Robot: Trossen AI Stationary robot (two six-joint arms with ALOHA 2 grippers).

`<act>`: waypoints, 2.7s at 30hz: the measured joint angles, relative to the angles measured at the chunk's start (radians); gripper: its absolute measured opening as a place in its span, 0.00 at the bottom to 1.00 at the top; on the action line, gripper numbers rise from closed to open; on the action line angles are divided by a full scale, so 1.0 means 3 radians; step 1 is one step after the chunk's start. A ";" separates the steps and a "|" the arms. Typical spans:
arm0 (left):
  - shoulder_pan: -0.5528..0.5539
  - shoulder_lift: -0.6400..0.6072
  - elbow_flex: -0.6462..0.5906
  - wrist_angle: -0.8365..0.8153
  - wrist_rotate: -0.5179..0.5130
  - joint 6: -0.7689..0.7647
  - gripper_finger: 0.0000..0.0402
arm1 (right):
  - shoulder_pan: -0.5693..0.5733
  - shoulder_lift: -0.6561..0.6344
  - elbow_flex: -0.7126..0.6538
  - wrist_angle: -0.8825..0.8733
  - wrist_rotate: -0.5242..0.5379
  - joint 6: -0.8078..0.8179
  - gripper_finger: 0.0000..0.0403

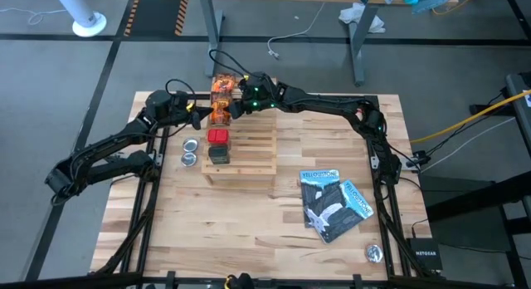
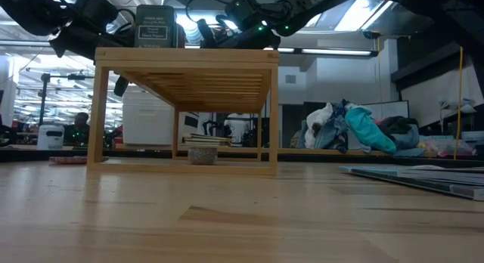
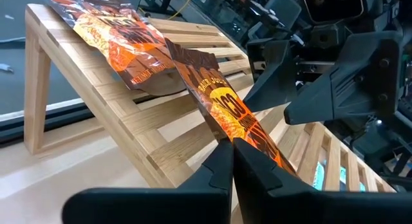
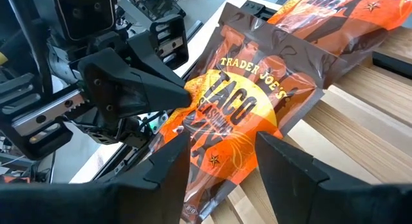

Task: Shelf spices
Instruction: Remove the orange seasoning pack from the shelf

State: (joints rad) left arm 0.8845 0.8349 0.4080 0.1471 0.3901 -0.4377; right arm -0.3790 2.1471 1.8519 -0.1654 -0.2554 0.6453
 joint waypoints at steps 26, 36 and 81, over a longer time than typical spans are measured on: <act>-0.0001 0.0000 -0.0001 0.0103 -0.0002 0.0011 0.00 | 0.0000 -0.0001 0.0000 0.0400 0.0000 -0.0174 0.08; 0.0001 0.0000 -0.0001 0.0476 -0.0025 -0.0006 0.00 | -0.0003 -0.0003 0.0001 0.0809 -0.0175 -0.0164 0.02; 0.0262 -0.0703 -0.0003 0.0557 0.0000 -0.0149 0.00 | -0.0028 -0.0395 0.0001 0.0507 -0.0292 -0.0701 0.01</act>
State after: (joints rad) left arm 0.9630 0.6239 0.4072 0.3143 0.3901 -0.4823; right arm -0.3874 2.0285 1.8523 -0.0134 -0.3431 0.4351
